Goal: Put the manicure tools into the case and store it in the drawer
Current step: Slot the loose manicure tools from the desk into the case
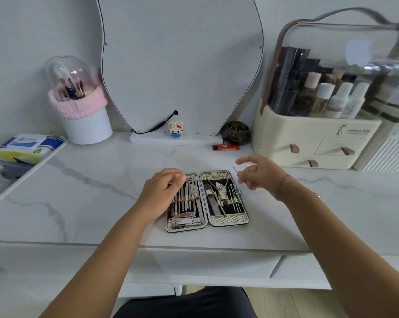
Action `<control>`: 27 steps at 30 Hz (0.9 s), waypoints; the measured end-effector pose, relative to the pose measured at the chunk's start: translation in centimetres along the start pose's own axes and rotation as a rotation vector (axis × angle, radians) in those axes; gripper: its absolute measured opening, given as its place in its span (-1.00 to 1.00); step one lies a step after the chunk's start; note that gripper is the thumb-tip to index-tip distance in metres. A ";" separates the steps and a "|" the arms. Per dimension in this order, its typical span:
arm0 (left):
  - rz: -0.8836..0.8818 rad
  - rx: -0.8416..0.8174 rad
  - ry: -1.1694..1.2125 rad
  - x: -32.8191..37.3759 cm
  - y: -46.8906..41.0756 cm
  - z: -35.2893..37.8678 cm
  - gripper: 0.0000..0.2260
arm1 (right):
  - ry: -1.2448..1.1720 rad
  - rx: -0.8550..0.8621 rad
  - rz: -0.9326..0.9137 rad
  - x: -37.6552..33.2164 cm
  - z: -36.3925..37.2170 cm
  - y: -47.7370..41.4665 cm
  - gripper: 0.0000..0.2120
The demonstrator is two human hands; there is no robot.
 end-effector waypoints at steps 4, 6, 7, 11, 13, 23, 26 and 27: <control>0.005 0.003 0.002 0.2 0.1 0.0 -0.57 | -0.040 -0.022 0.026 0.3 1.2 -0.2 -0.70; 0.004 0.001 -0.002 0.2 0.1 0.0 -0.57 | -0.039 -0.011 0.026 0.3 1.4 -0.2 -0.76; 0.002 0.000 -0.002 0.1 0.0 0.0 -0.57 | -0.031 -0.004 0.022 0.3 1.4 -0.2 -0.79; -0.002 0.005 0.004 -0.2 0.0 0.0 -0.55 | 0.029 0.030 -0.015 -0.1 1.4 -0.1 -0.86; 0.001 0.006 0.008 -0.2 0.0 0.0 -0.54 | 0.083 0.049 -0.036 -0.4 1.4 0.0 -0.87; -0.005 0.011 0.018 -0.2 0.0 -0.1 -0.53 | 0.122 0.145 -0.031 -0.2 0.7 -0.4 -0.89; -0.004 0.009 0.021 -0.1 0.0 -0.1 -0.50 | 0.106 0.134 -0.025 -0.2 0.9 -0.4 -0.90; -0.003 0.010 0.021 -0.1 0.0 -0.1 -0.52 | 0.118 0.130 -0.029 -0.2 0.9 -0.3 -0.90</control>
Point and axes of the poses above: each hand's wrist, its own y-axis away from the middle knuckle, its own z-axis out of the palm, x = y × z, the point moved 10 cm from there along -y, towards the middle knuckle, and after that the axes turned 2 degrees about -x, right-handed, at the moved point
